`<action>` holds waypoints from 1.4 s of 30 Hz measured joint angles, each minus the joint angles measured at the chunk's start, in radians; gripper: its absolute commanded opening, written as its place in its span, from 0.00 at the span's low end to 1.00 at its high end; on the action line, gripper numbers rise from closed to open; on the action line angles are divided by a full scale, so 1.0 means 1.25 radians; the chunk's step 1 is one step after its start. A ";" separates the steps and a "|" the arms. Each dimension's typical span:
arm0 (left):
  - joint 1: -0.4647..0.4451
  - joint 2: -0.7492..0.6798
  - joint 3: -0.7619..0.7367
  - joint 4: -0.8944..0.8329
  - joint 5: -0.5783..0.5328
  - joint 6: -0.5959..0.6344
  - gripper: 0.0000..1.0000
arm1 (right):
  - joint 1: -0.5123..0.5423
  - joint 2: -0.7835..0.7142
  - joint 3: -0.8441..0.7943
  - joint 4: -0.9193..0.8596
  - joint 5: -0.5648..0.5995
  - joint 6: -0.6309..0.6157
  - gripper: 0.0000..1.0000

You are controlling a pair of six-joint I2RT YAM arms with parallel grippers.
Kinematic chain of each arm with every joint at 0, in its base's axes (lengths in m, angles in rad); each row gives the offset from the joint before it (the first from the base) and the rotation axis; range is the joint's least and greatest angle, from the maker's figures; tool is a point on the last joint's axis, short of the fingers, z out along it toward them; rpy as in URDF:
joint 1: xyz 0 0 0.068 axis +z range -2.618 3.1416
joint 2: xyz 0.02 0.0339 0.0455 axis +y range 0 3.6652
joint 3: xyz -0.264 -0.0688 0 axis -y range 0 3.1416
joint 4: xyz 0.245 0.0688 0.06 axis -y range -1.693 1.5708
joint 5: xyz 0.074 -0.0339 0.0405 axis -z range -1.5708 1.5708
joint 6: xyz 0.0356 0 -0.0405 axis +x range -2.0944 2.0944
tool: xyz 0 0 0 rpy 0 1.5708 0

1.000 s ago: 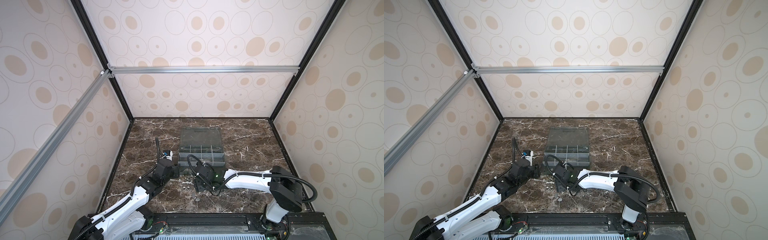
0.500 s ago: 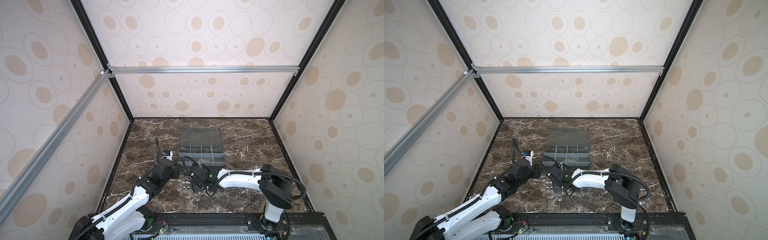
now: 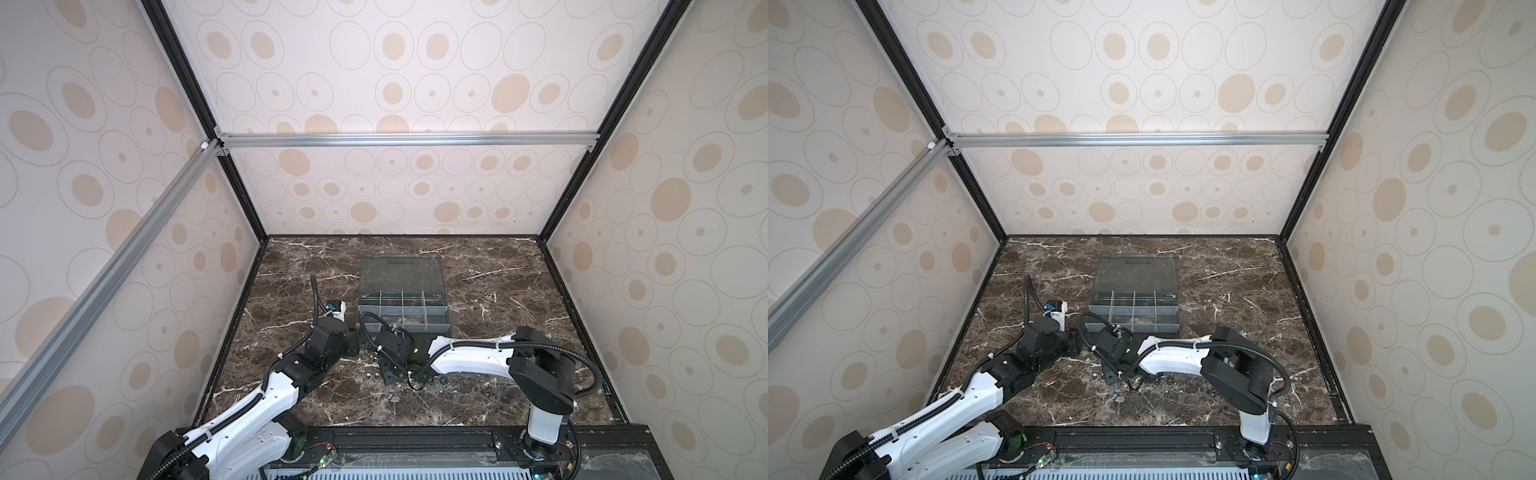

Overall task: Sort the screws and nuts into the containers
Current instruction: 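Draw the left gripper back while the right gripper grasps another silver wing nut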

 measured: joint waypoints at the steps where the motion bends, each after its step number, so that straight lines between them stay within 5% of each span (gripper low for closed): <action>1: 0.000 0.000 -0.001 0.000 0.001 0.000 0.49 | 0.000 0.004 0.004 -0.001 0.001 -0.002 0.45; 22: 0.002 -0.006 -0.012 0.001 0.002 0.000 0.50 | 0.000 0.009 0.015 -0.037 0.024 0.006 0.22; 42: 0.002 -0.023 -0.022 0.006 0.001 -0.006 0.50 | 0.000 0.003 0.007 -0.029 0.036 0.009 0.19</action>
